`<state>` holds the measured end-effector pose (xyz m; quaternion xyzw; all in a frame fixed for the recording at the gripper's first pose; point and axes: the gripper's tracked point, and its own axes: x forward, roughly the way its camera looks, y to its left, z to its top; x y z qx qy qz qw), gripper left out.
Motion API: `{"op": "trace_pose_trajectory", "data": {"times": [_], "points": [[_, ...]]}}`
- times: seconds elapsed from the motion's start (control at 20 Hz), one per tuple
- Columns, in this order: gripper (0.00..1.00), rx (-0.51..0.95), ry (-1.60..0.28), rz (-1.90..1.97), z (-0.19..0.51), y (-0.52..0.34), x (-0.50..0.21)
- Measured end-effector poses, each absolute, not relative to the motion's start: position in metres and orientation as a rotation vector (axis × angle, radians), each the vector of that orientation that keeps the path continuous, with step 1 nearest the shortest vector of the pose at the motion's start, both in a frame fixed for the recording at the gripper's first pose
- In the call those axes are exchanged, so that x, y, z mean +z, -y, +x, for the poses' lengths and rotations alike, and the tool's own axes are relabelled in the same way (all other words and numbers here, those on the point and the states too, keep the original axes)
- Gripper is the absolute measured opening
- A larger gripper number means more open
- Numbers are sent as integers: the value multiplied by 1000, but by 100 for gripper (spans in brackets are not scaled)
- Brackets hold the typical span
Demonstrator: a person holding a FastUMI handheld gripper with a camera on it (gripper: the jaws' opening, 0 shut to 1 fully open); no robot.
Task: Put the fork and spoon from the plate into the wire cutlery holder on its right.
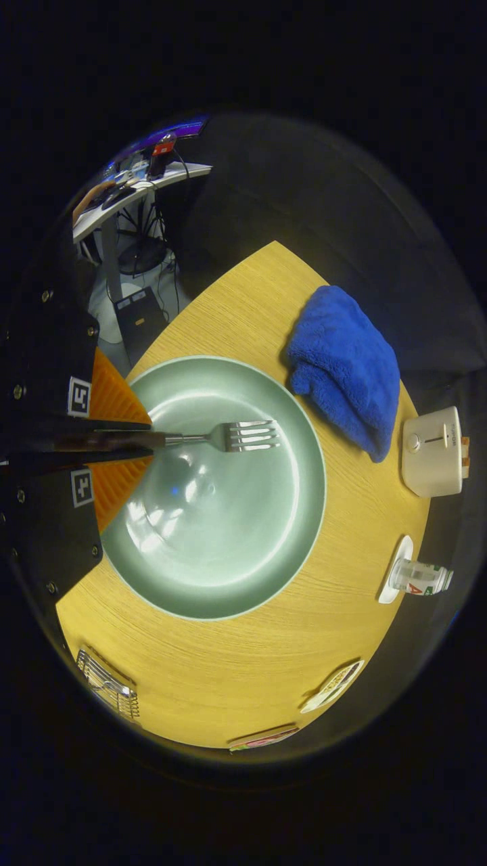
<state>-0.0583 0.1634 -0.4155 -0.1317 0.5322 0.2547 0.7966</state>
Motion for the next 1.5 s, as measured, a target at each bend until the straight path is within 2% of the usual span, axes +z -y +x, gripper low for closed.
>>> {"op": "trace_pose_trajectory", "data": {"times": [0.05, 0.1, 0.15, 0.85, 1.5], "points": [[14, 529, -1130, -282, -58, -160, -407], [7, 529, -1144, -260, -57, -161, -417], [5, 526, -1139, -247, -54, -164, -416], [5, 475, -1092, 19, -36, -168, -390], [5, 296, -981, 227, -9, -88, -341]]}}
